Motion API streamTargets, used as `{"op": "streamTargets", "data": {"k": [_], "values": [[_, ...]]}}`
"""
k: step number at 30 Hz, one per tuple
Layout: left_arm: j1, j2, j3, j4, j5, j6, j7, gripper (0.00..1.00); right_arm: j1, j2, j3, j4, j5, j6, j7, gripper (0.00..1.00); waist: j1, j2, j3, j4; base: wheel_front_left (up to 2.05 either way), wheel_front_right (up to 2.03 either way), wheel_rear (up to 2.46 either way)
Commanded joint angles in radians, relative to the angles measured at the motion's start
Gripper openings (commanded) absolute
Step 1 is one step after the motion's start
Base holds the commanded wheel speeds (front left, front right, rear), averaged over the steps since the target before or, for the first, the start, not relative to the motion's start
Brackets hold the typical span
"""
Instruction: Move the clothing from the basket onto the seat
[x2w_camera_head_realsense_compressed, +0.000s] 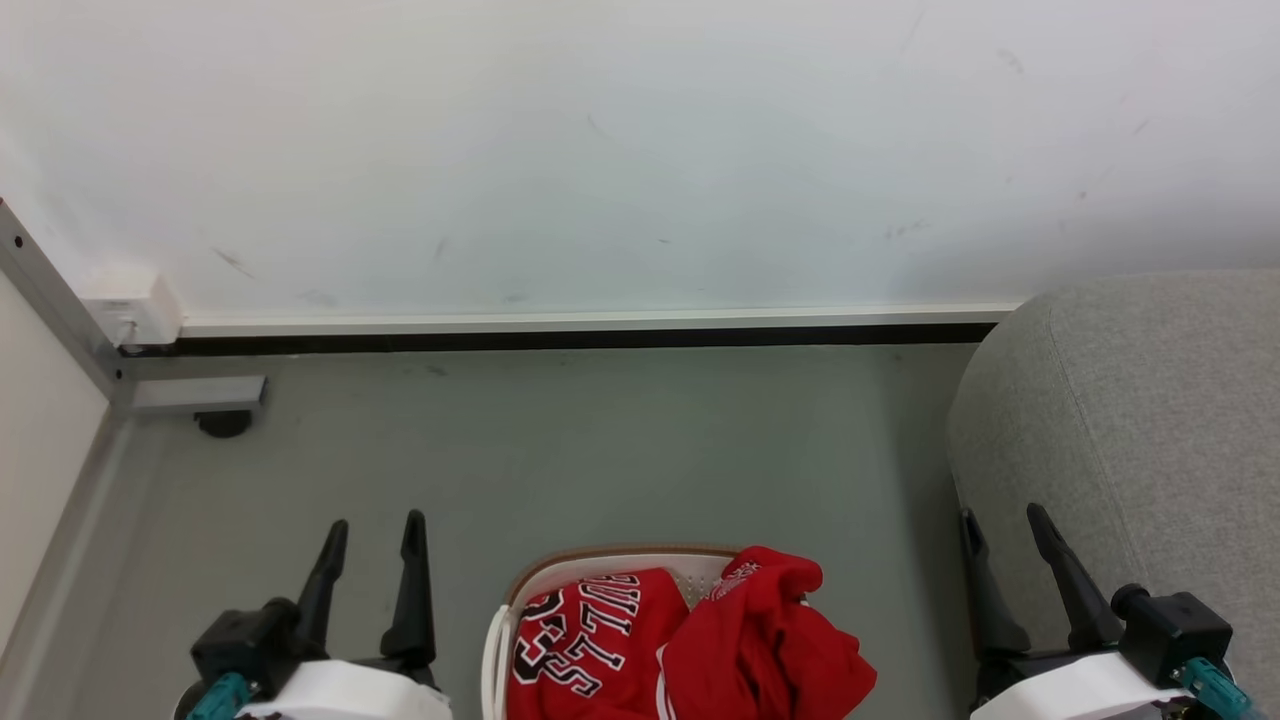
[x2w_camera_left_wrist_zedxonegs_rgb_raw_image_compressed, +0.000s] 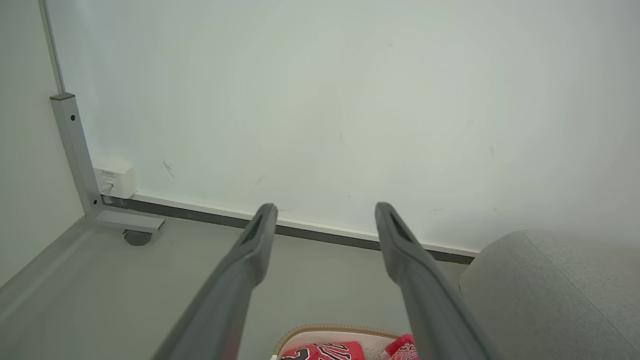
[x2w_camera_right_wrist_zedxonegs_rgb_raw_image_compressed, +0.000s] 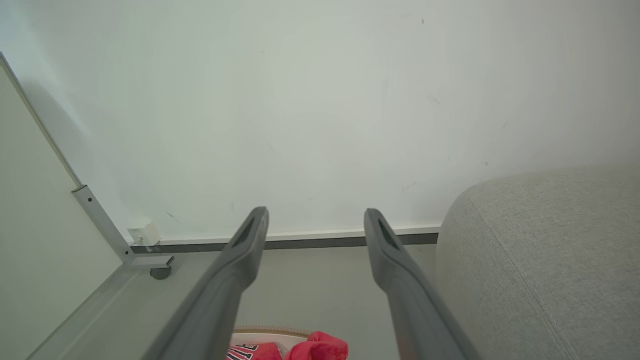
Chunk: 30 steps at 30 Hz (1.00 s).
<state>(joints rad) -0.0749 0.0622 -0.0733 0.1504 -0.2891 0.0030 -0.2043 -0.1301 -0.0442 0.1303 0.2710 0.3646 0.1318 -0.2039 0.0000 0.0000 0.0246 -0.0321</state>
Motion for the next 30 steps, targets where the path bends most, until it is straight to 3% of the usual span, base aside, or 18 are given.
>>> {"op": "streamTargets", "data": {"k": [1,30], "values": [[-0.008,0.001,0.001,-0.008,0.031,-0.002,-0.009,1.00,-0.019,-0.009,0.004,-0.005,-0.023,-0.002,-0.009,1.00,0.0000,0.0000,0.002,-0.001,0.00,0.00,0.00],[-0.016,-0.010,0.014,-0.011,0.214,-0.019,-0.062,1.00,-0.030,-0.009,0.031,-0.021,-0.208,-0.002,-0.063,1.00,0.0000,0.0000,0.025,-0.016,0.00,0.00,0.00]]}}
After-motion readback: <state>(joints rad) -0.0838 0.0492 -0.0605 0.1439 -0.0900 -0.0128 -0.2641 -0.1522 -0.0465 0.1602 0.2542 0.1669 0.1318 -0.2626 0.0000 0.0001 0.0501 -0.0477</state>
